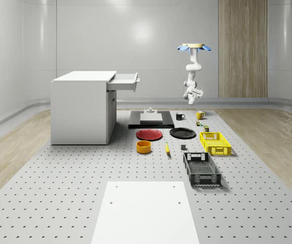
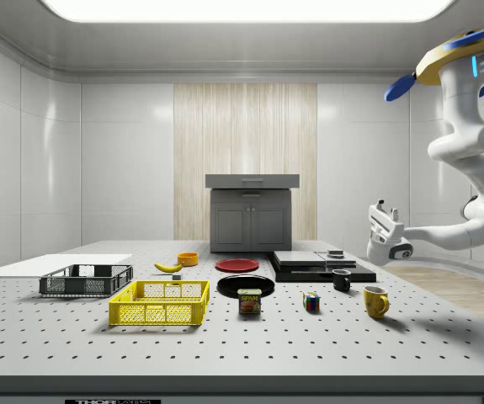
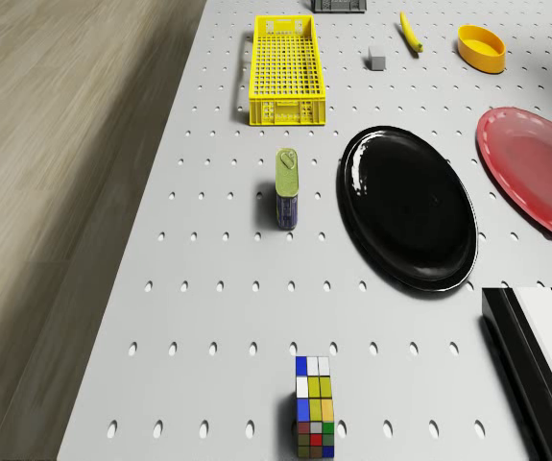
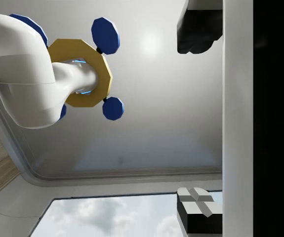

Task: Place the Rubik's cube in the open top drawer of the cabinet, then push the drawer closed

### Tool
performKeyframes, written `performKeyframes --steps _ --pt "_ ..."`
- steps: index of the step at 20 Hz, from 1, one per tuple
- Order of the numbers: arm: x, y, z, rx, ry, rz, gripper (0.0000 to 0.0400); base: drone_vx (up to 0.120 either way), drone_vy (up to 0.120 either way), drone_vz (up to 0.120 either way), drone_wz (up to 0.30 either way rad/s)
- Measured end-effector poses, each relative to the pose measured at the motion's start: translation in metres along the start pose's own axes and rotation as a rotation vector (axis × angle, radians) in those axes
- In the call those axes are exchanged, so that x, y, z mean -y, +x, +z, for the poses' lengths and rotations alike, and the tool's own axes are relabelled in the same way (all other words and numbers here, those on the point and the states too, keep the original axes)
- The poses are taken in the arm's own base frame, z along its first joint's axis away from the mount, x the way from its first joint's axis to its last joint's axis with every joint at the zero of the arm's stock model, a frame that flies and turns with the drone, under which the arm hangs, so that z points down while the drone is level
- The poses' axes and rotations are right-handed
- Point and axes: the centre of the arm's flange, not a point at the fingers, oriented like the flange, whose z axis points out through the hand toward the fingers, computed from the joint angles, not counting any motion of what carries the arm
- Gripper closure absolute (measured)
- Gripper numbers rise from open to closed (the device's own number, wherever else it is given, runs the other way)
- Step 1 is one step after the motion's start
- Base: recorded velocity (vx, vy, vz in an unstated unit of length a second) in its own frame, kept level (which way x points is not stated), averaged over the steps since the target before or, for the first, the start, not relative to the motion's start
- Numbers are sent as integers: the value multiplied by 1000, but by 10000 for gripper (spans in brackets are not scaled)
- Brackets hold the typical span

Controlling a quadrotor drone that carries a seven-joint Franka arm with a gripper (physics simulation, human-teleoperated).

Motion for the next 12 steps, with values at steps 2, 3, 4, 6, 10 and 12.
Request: performKeyframes --steps 2,3,4,6,10,12 --pt "13 -13 2 -133 -132 -4 0 0 0 -120 0" --pt "21 -21 5 -214 -212 -6 0 0 0 -120 0" --pt "29 -30 10 -305 -304 -9 0 0 0 -120 0" --pt "46 -48 26 -517 -516 -16 0 20 0 -120 0" --pt "68 -71 85 -1000 -1000 -29 0 120 0 -120 0" --pt "67 -71 116 -1218 -1221 -36 0 120 0 -120 0"
